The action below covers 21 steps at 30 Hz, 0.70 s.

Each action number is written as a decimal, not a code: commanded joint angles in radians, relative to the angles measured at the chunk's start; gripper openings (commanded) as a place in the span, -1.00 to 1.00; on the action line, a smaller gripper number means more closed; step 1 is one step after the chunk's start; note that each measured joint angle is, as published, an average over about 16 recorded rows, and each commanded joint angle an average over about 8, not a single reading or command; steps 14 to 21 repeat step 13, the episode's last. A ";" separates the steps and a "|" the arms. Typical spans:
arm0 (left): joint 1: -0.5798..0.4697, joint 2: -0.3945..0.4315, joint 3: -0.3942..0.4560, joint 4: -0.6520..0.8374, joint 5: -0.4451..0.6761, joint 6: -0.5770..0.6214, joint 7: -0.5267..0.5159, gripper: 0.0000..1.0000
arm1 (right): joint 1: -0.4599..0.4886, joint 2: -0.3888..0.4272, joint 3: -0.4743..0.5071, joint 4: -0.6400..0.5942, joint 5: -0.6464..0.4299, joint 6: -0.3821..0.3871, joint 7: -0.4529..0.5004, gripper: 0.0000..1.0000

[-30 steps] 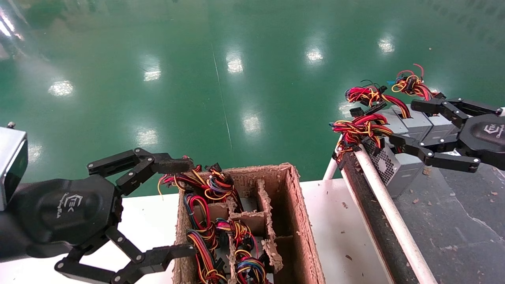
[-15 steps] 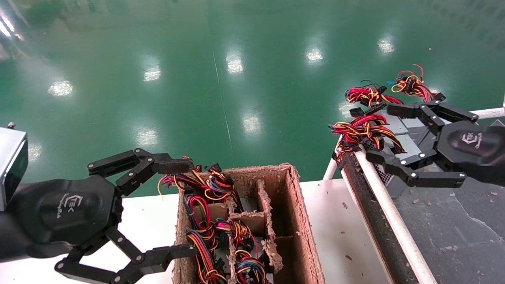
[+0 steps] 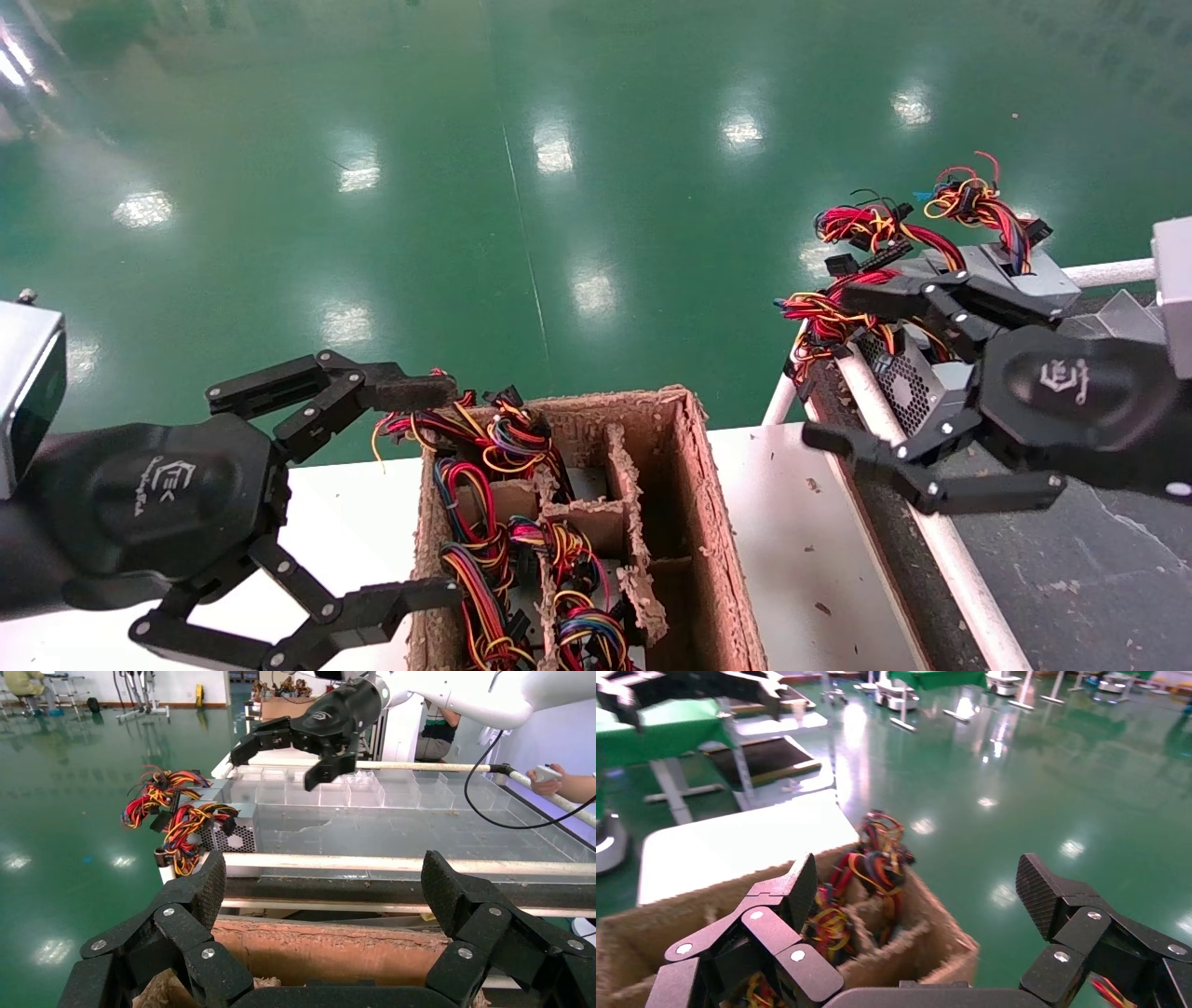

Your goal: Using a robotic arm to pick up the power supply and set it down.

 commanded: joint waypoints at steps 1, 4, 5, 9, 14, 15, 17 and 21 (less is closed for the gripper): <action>0.000 0.000 0.000 0.000 0.000 0.000 0.000 1.00 | -0.012 -0.001 0.000 0.024 0.012 -0.001 0.009 1.00; 0.000 0.000 0.000 0.000 0.000 0.000 0.000 1.00 | -0.029 -0.002 0.000 0.059 0.029 -0.003 0.022 1.00; 0.000 0.000 0.000 0.000 0.000 0.000 0.000 1.00 | -0.035 -0.002 0.000 0.070 0.035 -0.004 0.026 1.00; 0.000 0.000 0.000 0.000 0.000 0.000 0.000 1.00 | -0.057 -0.004 0.001 0.117 0.058 -0.006 0.044 1.00; 0.000 0.000 0.000 0.000 0.000 0.000 0.000 1.00 | -0.072 -0.005 0.001 0.146 0.072 -0.008 0.055 1.00; 0.000 0.000 0.000 0.000 0.000 0.000 0.000 1.00 | -0.072 -0.005 0.001 0.146 0.072 -0.008 0.055 1.00; 0.000 0.000 0.000 0.000 0.000 0.000 0.000 1.00 | -0.072 -0.005 0.001 0.146 0.072 -0.008 0.055 1.00; 0.000 0.000 0.000 0.000 0.000 0.000 0.000 1.00 | -0.072 -0.005 0.001 0.146 0.072 -0.008 0.055 1.00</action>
